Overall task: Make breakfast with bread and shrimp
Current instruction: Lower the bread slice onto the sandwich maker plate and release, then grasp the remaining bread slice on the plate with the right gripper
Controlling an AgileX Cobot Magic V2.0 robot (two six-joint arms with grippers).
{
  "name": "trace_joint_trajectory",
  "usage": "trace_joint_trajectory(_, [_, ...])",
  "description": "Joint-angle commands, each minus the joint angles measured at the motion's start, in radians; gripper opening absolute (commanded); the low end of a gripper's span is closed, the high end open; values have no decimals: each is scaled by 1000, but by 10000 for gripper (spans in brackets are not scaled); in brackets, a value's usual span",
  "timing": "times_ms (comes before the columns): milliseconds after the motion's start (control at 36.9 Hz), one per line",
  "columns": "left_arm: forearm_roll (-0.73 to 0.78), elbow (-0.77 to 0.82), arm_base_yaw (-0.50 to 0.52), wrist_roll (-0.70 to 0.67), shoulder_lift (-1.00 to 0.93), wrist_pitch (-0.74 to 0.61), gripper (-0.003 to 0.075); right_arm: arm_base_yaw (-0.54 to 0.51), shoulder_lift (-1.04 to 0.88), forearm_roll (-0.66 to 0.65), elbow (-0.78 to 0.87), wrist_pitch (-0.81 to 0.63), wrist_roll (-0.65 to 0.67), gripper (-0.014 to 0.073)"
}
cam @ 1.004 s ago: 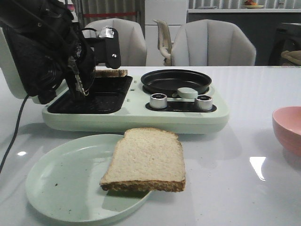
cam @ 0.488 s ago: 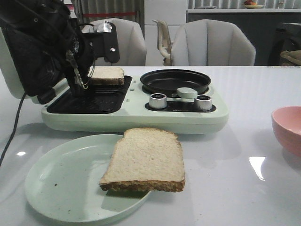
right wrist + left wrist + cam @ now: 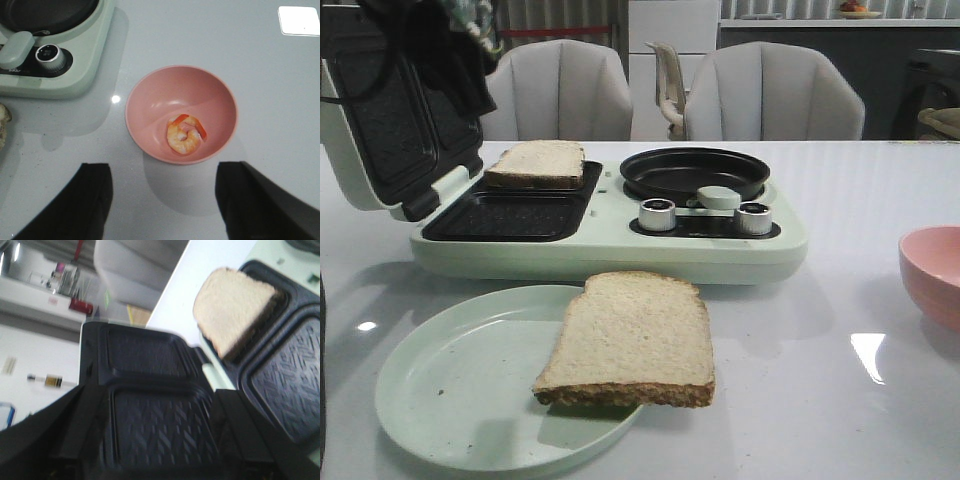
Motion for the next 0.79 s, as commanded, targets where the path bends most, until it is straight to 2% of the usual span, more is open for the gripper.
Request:
trace_joint_trajectory(0, [-197, -18, -95, 113, -93, 171, 489, -9, 2, 1, -30, -73, -4, 549])
trace_joint_trajectory(81, [-518, -18, -149, 227, -166, 188, 489, -9, 2, 1, -30, -73, -4, 549])
trace_joint_trajectory(163, [-763, -18, -164, 320, -264, 163, 489, -9, 2, 1, -30, -73, -4, 549])
trace_joint_trajectory(244, [-954, 13, -157, 407, -394, 20, 489, -9, 2, 1, -30, -73, -4, 549])
trace_joint_trajectory(380, [-1123, 108, -131, 428, -607, -185, 489, -9, 2, 1, -30, -74, -4, 549])
trace_joint_trajectory(515, [-1397, 215, -129, 670, -789, -363, 489, -9, 2, 1, -30, -87, -4, 549])
trace_joint_trajectory(597, [-1454, 273, -129, 674, -860, -400, 489, -9, 2, 14, -30, -95, -4, 549])
trace_joint_trajectory(678, [-1454, 294, -129, 674, -888, -404, 489, -8, 27, 122, -30, -67, -4, 549])
trace_joint_trajectory(759, [-1439, 294, -129, 674, -885, -410, 489, 16, 112, 286, -30, 49, -23, 547])
